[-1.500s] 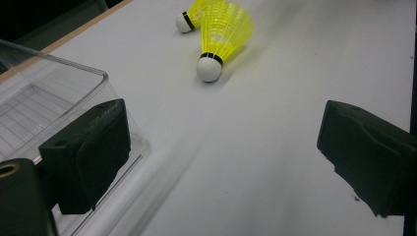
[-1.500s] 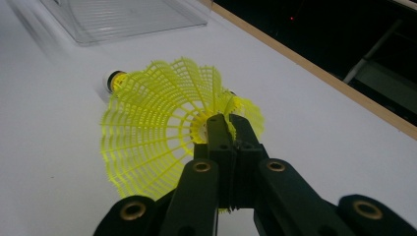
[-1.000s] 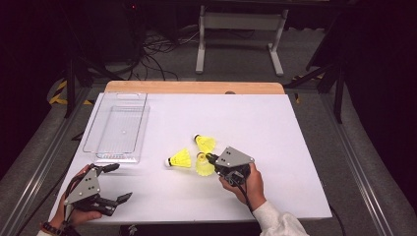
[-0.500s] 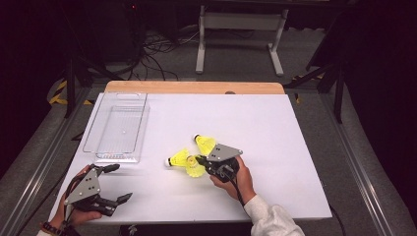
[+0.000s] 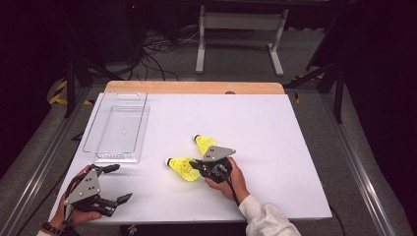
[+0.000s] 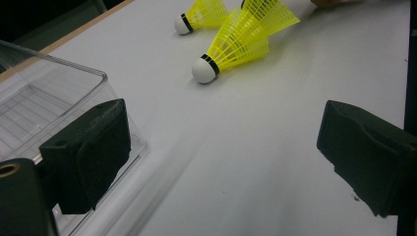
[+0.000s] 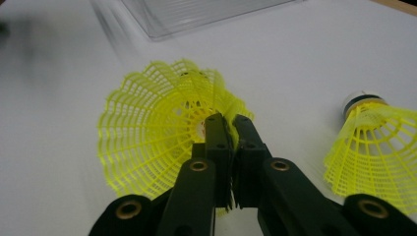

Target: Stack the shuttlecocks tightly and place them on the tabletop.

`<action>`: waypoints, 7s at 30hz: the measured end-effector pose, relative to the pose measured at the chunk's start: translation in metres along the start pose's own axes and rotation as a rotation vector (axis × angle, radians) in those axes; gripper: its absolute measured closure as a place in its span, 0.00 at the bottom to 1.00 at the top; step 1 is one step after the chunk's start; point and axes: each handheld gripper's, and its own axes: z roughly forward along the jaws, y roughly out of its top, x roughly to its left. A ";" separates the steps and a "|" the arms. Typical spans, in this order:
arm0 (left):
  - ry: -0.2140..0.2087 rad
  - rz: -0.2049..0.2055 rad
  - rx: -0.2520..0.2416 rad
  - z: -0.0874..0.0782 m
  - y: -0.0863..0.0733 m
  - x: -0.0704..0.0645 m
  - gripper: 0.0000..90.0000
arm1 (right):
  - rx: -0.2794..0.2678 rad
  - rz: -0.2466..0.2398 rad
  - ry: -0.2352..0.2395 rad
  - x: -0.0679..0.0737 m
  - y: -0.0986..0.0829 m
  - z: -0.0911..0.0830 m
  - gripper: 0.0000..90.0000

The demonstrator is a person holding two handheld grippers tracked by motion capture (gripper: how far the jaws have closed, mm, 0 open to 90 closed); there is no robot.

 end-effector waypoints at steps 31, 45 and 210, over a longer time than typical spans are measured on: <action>0.004 0.005 0.002 -0.001 0.001 -0.001 0.08 | 0.086 -0.079 -0.183 0.024 -0.007 -0.043 0.47; 0.007 0.004 -0.005 -0.002 0.002 -0.001 0.08 | 0.113 -0.067 -0.105 0.045 -0.008 -0.028 0.61; 0.035 -0.013 0.025 -0.016 -0.009 -0.007 0.08 | 0.116 0.071 -0.363 -0.032 0.011 0.018 1.00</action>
